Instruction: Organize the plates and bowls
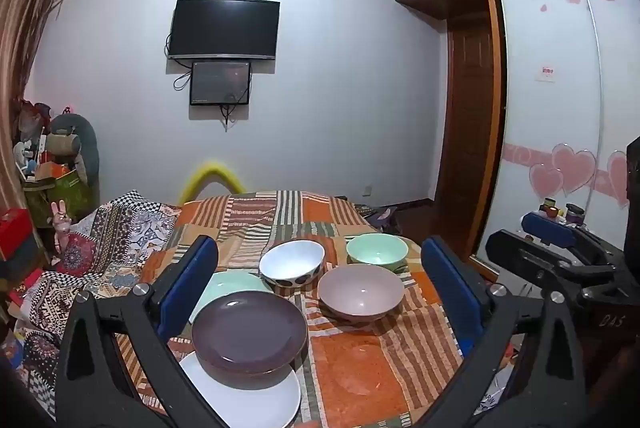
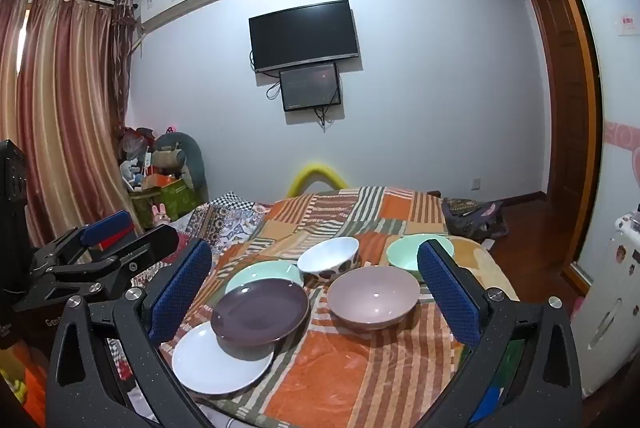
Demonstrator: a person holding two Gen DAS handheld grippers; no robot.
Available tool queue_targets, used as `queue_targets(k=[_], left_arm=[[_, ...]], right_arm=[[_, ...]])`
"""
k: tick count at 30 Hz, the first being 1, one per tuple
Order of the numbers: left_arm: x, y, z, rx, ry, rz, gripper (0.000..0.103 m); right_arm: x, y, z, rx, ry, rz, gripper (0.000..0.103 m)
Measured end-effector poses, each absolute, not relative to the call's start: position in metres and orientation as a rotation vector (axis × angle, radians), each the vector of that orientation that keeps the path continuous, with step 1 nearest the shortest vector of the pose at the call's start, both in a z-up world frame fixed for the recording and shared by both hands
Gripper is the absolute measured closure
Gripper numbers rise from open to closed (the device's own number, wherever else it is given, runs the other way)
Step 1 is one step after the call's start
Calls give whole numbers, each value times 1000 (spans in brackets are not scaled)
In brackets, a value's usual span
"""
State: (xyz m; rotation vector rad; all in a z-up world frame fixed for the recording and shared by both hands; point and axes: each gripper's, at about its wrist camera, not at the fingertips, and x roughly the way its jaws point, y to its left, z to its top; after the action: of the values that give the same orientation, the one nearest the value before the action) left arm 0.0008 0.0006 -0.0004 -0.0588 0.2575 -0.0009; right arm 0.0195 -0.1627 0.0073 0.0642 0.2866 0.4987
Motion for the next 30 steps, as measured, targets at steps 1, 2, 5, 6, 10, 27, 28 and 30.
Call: queue_targets(k=[1,2,5,6,10,27,28,30], left_arm=[[2,1,-1,-63,258,0,0],[3,1,-1,-68,261,4,0],[5,5,1,-73,257,-4,0],[5,7,0,-79,255,-7,0],[3,9,-2,-90,244,-9,0],[-2,5,0,-83,231,-12,0],[-2,5,0,-83,231,-12,0],[-2,5,0,-83,230,-9,0]], right_arm=[[20,-163,7,63,290,498,0],[20,-163,7,62,293,498,0],[20,-163,8,66,294,500,0],[20,-163,8,66,294,501,0],[21,-164,8,70,297,500,0],[26,-163,3,85,312,494,0],[26,-163,4,85,314,494,0],[26,-163,5,85,314,494,0]])
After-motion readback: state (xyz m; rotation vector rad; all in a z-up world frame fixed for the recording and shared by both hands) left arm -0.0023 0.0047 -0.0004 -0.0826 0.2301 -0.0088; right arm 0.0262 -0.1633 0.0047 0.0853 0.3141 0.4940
